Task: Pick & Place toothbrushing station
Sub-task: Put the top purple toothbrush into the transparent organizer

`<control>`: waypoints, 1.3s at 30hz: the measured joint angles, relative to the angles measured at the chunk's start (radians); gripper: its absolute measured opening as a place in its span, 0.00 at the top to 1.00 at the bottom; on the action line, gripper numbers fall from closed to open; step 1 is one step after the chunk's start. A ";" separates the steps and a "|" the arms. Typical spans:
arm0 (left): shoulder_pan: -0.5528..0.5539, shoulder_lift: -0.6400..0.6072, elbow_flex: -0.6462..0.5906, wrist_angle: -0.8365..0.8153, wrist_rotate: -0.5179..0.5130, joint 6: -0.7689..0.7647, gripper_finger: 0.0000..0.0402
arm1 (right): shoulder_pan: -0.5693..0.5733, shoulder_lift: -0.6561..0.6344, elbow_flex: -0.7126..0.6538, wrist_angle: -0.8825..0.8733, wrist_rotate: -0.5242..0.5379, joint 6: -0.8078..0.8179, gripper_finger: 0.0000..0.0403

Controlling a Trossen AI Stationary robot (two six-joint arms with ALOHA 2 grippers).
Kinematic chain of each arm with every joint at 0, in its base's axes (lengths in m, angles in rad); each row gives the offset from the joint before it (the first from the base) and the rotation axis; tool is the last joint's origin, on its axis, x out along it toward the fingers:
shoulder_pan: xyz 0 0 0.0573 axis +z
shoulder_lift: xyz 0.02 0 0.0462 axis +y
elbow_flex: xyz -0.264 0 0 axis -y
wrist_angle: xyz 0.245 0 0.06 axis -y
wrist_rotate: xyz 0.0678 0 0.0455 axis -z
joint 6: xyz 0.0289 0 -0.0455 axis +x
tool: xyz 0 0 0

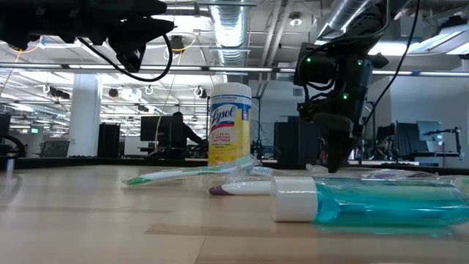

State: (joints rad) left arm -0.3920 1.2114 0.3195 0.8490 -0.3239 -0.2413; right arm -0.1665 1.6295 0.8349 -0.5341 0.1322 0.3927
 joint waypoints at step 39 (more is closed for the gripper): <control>0.000 0.000 0.000 0.001 -0.001 0.000 0.71 | 0.123 -0.007 0.381 0.160 -0.059 -0.268 1.00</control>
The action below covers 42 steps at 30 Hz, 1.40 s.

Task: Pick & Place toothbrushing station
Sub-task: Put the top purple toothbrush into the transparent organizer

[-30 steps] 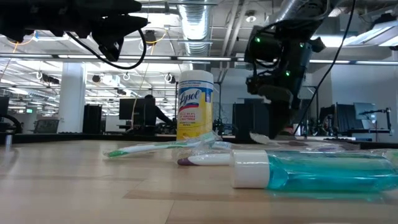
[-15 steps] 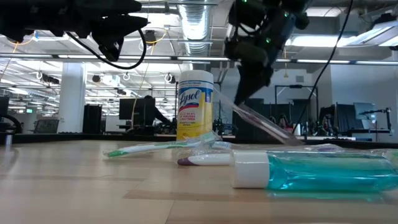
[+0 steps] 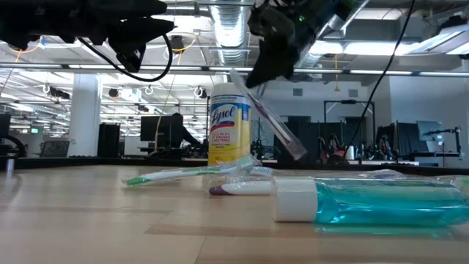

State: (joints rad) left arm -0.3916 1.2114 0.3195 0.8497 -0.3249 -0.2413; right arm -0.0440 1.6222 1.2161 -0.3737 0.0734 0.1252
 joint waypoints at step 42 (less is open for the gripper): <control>0.218 0.000 0.001 0.164 0.027 0.124 0.71 | 0.075 0.000 0.043 0.377 -0.154 -0.114 1.00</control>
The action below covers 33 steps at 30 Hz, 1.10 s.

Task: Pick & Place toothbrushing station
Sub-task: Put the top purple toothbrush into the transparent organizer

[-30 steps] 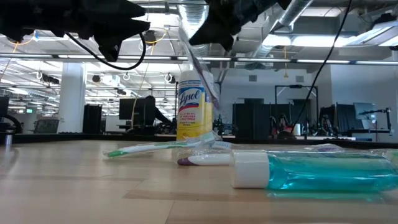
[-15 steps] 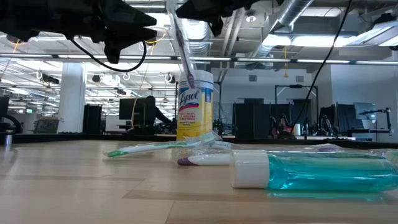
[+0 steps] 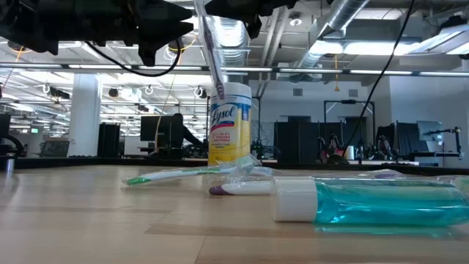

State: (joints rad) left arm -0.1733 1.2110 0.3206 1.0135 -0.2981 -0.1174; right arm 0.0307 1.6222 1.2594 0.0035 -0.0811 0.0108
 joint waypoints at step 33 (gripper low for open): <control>0.018 0.146 0.117 0.044 0.044 0.040 0.71 | -0.001 0.003 0.000 0.040 0.003 -0.011 1.00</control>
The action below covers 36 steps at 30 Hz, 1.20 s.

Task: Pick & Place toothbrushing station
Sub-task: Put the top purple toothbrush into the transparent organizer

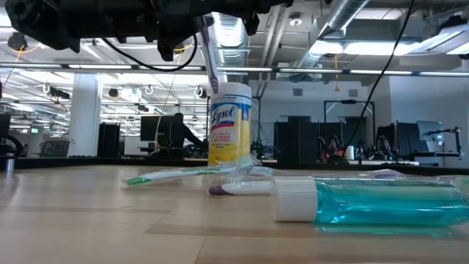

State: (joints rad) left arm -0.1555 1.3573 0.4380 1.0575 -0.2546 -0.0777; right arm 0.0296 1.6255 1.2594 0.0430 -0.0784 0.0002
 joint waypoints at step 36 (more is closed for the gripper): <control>-0.015 -0.120 -0.065 -0.054 0.027 -0.014 0.96 | 0.001 0.000 0.000 -0.012 -0.002 -0.008 0.88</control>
State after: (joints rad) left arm -0.1705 1.2378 0.3729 1.0031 -0.2272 -0.0914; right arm 0.0306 1.6253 1.2594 0.0307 -0.0807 -0.0078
